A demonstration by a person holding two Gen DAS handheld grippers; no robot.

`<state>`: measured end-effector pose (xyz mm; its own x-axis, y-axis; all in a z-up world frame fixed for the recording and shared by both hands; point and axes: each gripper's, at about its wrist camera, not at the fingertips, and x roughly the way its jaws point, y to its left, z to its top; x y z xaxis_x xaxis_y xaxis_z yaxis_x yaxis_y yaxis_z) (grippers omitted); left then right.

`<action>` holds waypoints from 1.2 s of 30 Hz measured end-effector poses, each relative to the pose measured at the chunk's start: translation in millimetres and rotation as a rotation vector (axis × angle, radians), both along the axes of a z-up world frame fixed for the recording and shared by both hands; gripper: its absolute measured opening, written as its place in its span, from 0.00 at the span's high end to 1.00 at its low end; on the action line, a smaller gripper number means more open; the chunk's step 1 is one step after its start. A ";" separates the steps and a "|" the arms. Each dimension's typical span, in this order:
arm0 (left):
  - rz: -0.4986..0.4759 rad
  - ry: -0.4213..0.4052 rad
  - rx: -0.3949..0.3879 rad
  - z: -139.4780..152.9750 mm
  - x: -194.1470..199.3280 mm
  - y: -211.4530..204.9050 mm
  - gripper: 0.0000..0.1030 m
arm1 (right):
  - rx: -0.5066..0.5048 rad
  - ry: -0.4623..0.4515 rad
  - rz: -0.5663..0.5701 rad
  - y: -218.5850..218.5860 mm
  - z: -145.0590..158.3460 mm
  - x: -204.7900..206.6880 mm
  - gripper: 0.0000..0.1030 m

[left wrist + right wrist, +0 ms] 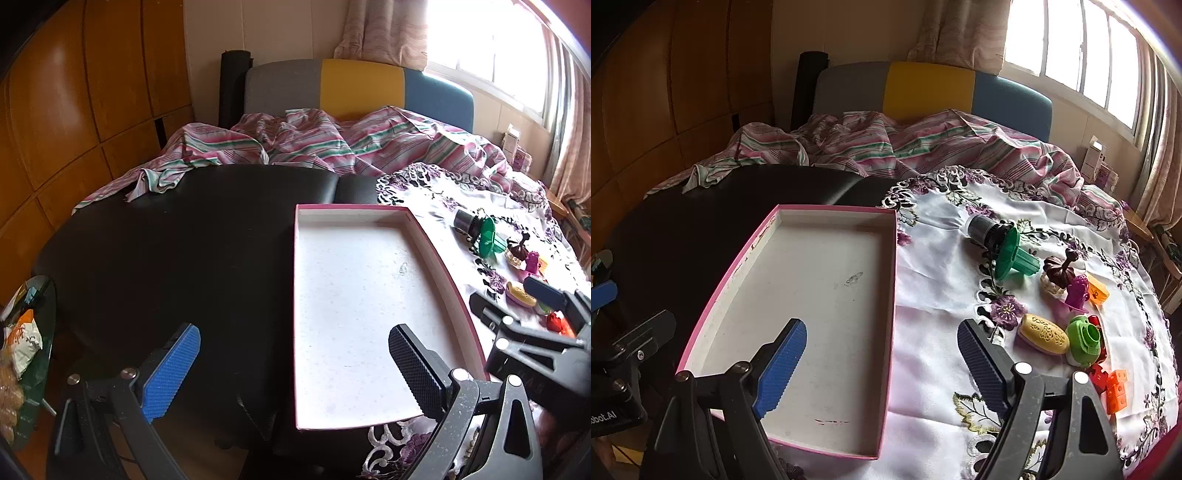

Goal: Organize rigid objects
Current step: 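Move the left tool toward the yellow oval block on the tablecloth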

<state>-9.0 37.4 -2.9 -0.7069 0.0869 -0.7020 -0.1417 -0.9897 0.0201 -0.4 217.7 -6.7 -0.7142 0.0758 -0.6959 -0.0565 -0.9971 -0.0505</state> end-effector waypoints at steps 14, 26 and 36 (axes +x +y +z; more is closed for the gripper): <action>-0.127 -0.005 -0.026 1.8 -6.9 44.9 0.00 | -0.037 0.001 -0.176 120.0 30.1 -8.7 0.17; -0.293 -0.045 -0.013 3.5 -14.8 106.3 0.00 | -0.131 0.011 -0.478 268.6 5.6 13.9 0.17; -0.520 -0.113 -0.054 -15.7 -23.4 217.9 0.03 | -0.282 -0.023 -0.591 304.3 -6.2 25.0 0.17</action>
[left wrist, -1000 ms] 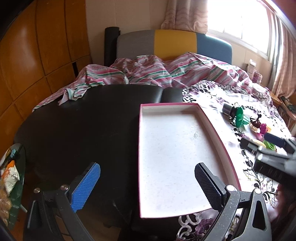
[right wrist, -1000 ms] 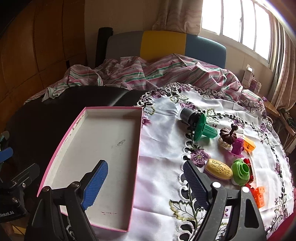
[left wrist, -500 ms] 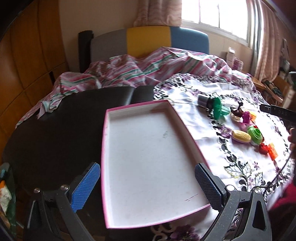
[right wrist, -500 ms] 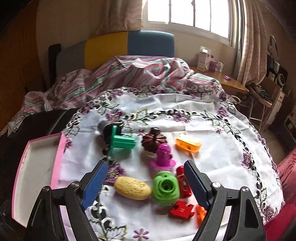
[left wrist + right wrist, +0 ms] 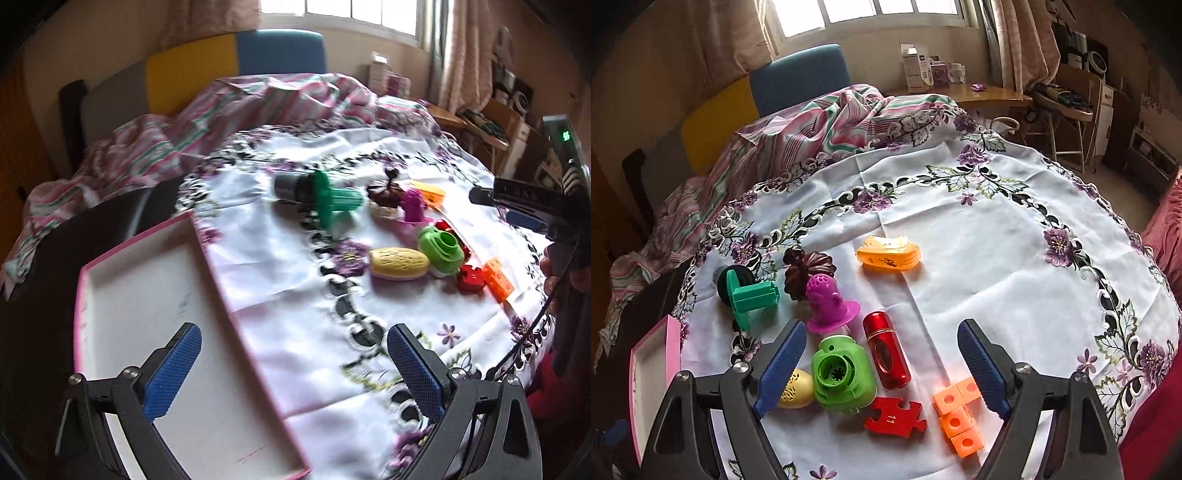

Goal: Organize rigid objects
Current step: 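Move the left tool toward the yellow oval block on the tablecloth, then grasp the yellow oval block with the left tool and lift it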

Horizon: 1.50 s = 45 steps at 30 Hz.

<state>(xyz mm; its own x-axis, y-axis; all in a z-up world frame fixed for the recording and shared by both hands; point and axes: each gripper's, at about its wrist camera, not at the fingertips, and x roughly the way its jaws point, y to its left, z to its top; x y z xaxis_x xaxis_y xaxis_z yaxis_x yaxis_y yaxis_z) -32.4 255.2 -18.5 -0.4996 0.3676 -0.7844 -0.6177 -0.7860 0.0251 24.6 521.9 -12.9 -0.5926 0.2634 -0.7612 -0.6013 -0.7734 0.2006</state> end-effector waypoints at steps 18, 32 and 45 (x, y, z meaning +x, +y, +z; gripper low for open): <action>-0.440 -0.004 -0.163 -55.3 -30.5 138.3 0.10 | -0.118 0.012 -0.014 16.1 -9.4 -0.3 0.17; -0.421 -0.155 -0.074 -70.2 -38.7 136.0 0.57 | -0.143 0.062 -0.049 24.3 -5.9 5.6 0.31; -0.236 -0.196 0.046 -45.0 -8.8 60.7 0.57 | -0.111 -0.053 0.181 -16.2 -21.4 -27.0 0.46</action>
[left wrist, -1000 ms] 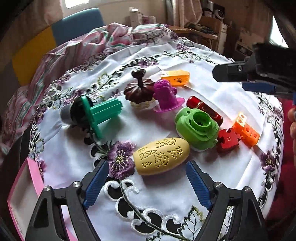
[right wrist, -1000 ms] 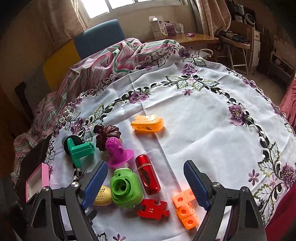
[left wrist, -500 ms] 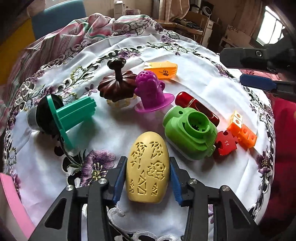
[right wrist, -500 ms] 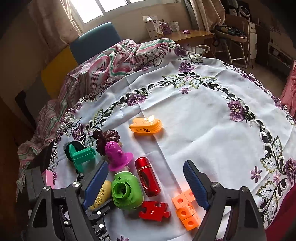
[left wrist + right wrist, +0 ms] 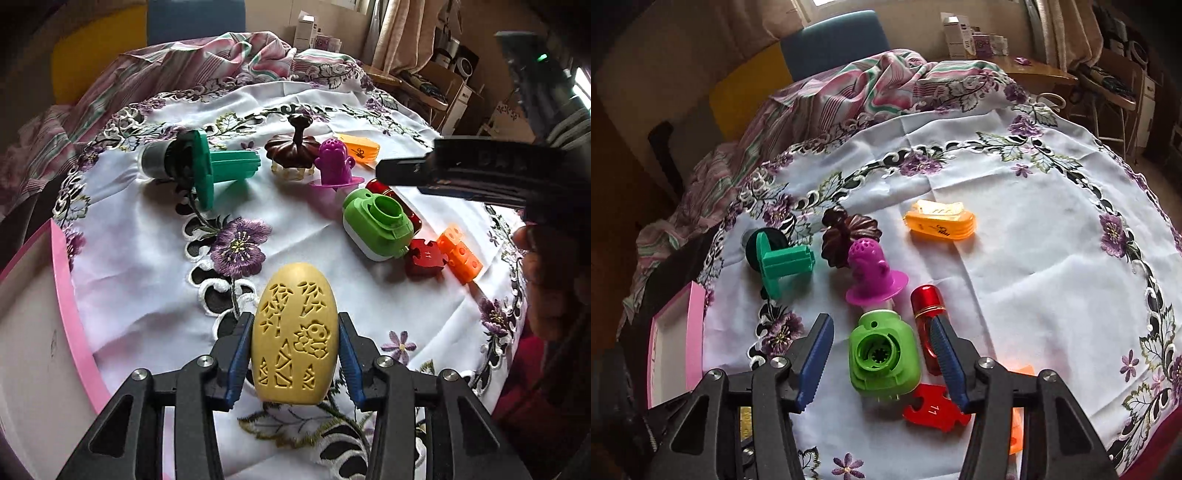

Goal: Organize rigid objects
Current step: 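Grasp the yellow oval block with the left tool and lift it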

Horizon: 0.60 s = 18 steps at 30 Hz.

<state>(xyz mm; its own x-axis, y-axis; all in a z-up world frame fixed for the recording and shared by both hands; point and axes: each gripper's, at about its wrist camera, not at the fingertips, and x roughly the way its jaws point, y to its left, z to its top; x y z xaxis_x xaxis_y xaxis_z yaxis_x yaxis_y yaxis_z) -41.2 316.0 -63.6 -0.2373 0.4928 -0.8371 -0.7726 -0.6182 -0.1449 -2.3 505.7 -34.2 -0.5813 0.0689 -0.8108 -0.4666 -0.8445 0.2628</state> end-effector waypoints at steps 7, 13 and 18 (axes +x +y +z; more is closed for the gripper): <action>0.059 -0.008 0.069 16.2 11.3 -36.9 0.57 | 0.079 -0.148 0.074 -18.3 -23.8 -16.5 0.46; 0.136 0.027 0.093 29.5 13.9 -71.3 0.57 | 0.108 -0.215 0.109 -26.0 -35.5 -25.3 0.48; 0.217 0.033 0.148 45.6 10.0 -108.9 0.57 | 0.103 -0.247 0.136 -31.3 -43.8 -29.9 0.48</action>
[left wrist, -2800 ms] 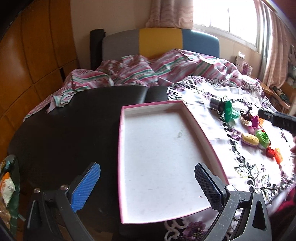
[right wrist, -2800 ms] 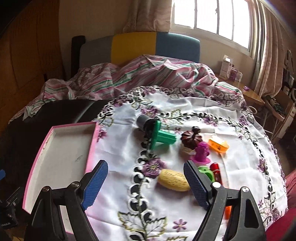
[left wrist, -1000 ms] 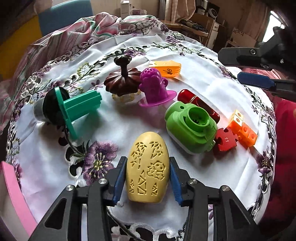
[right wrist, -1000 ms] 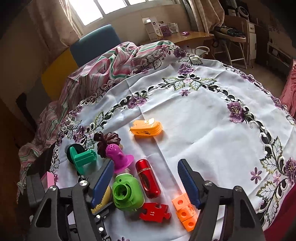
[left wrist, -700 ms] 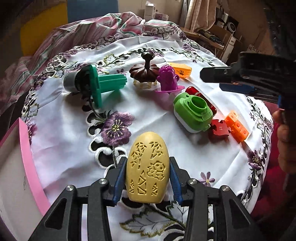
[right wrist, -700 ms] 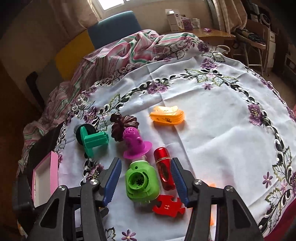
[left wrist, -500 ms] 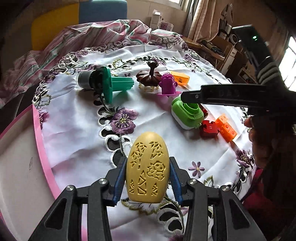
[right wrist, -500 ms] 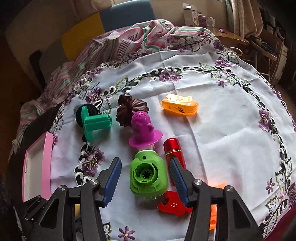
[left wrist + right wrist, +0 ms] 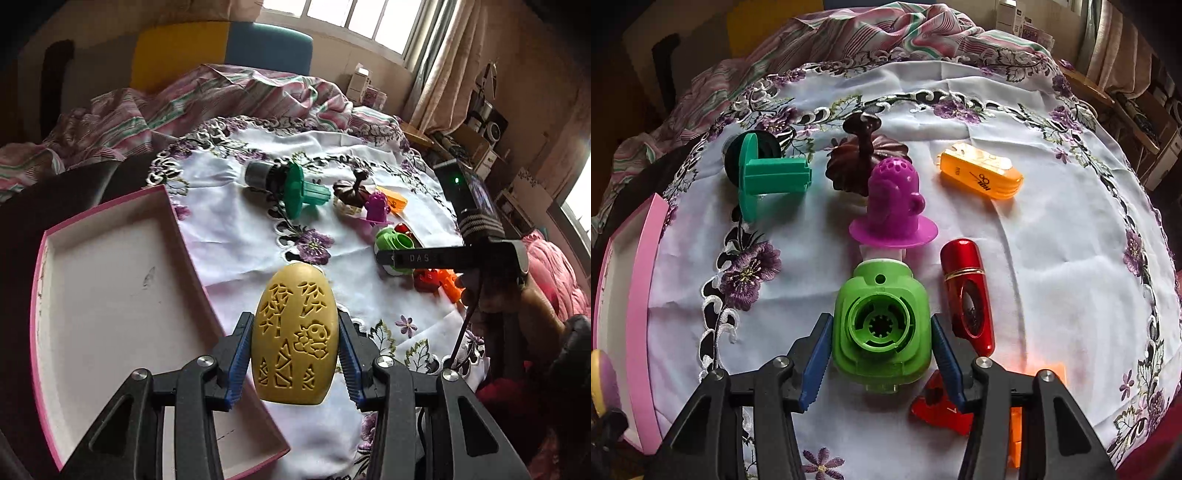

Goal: Organize rigid objects
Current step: 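Grasp the yellow oval block with the left tool and lift it, then drop the yellow block into the pink tray with the left tool while the right tool grasps the green sharpener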

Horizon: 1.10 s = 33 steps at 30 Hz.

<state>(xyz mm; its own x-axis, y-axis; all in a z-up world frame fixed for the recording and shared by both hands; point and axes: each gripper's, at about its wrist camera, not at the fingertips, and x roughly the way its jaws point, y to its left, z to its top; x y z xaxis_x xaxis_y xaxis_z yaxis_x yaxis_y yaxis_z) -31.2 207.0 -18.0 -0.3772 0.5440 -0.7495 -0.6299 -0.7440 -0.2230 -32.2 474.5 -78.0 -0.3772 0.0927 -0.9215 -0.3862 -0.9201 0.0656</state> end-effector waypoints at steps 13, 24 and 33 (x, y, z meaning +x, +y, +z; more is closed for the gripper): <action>0.286 0.092 -0.072 14.5 -7.9 -88.8 0.57 | 0.023 -0.039 0.013 -5.1 -7.3 -2.3 0.48; 0.384 0.151 -0.085 31.4 -3.6 -120.1 0.57 | 0.045 -0.044 0.020 -7.3 -9.0 -2.4 0.48; 0.445 0.100 -0.014 37.3 -10.1 -149.0 0.57 | 0.050 -0.043 0.021 -7.6 -9.1 -2.1 0.48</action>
<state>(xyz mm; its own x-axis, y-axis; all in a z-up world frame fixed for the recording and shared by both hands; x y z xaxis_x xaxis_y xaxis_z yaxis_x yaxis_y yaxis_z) -41.3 58.1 19.2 -0.6433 0.3029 -0.7032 -0.2662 -0.9496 -0.1655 -34.3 466.9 -87.1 -0.3400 0.1315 -0.9312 -0.3682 -0.9297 0.0031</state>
